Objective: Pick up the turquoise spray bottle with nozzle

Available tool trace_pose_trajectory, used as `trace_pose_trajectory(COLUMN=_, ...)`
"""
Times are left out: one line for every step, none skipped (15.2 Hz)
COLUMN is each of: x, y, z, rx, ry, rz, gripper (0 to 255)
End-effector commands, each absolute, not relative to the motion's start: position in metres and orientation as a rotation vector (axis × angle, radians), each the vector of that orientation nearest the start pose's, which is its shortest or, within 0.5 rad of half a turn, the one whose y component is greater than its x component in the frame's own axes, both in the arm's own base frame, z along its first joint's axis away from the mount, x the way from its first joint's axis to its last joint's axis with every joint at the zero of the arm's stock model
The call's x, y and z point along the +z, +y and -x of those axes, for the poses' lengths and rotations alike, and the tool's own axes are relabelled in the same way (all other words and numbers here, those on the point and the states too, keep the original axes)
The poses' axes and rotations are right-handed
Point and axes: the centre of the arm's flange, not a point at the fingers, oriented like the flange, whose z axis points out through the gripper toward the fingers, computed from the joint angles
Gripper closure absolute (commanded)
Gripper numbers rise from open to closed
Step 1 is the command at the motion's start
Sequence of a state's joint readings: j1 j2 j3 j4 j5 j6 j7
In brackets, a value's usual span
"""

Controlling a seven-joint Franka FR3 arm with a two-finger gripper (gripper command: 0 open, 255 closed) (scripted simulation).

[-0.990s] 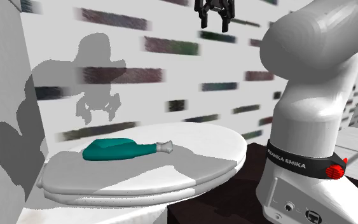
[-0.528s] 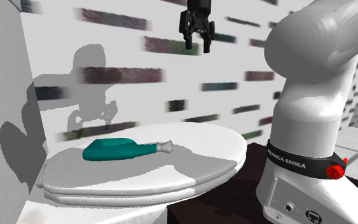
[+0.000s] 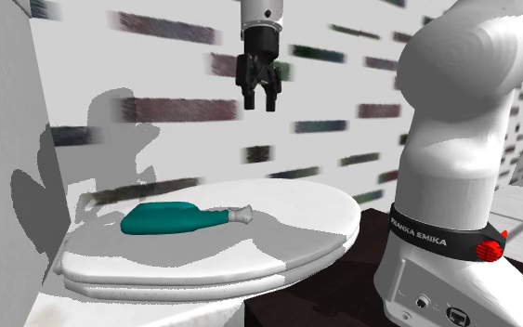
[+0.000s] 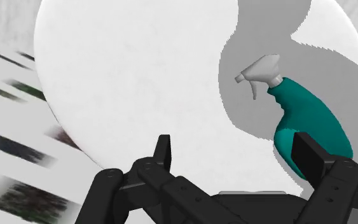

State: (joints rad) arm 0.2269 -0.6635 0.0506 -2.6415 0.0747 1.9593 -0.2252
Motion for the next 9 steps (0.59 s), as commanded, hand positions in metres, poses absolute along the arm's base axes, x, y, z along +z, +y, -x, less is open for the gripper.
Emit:
trace_pose_trajectory(x=0.428, y=0.113, z=-0.328, rx=0.026, ry=-0.811, rz=2.991, gripper=0)
trace_pose_trajectory(x=0.418, y=0.121, z=-0.328, rx=0.026, ry=-0.859, rz=2.975, gripper=0)
trace_pose_trajectory(x=0.408, y=0.13, z=-0.328, rx=0.026, ry=-0.907, rz=2.958, gripper=0)
trace_pose_trajectory(x=0.398, y=0.138, z=-0.327, rx=0.026, ry=-0.955, rz=2.94, gripper=0)
trace_pose_trajectory(x=0.388, y=0.147, z=-0.326, rx=0.025, ry=-1.002, rz=2.922, gripper=0)
trace_pose_trajectory(x=0.379, y=0.155, z=-0.325, rx=0.025, ry=-1.049, rz=2.903, gripper=0)
trace_pose_trajectory(x=0.369, y=0.164, z=-0.324, rx=0.025, ry=-1.096, rz=2.883, gripper=0)
trace_pose_trajectory(x=0.359, y=0.172, z=-0.322, rx=0.024, ry=-1.142, rz=2.863, gripper=0)
trace_pose_trajectory(x=0.349, y=0.18, z=-0.321, rx=0.024, ry=-1.188, rz=2.841, gripper=0)
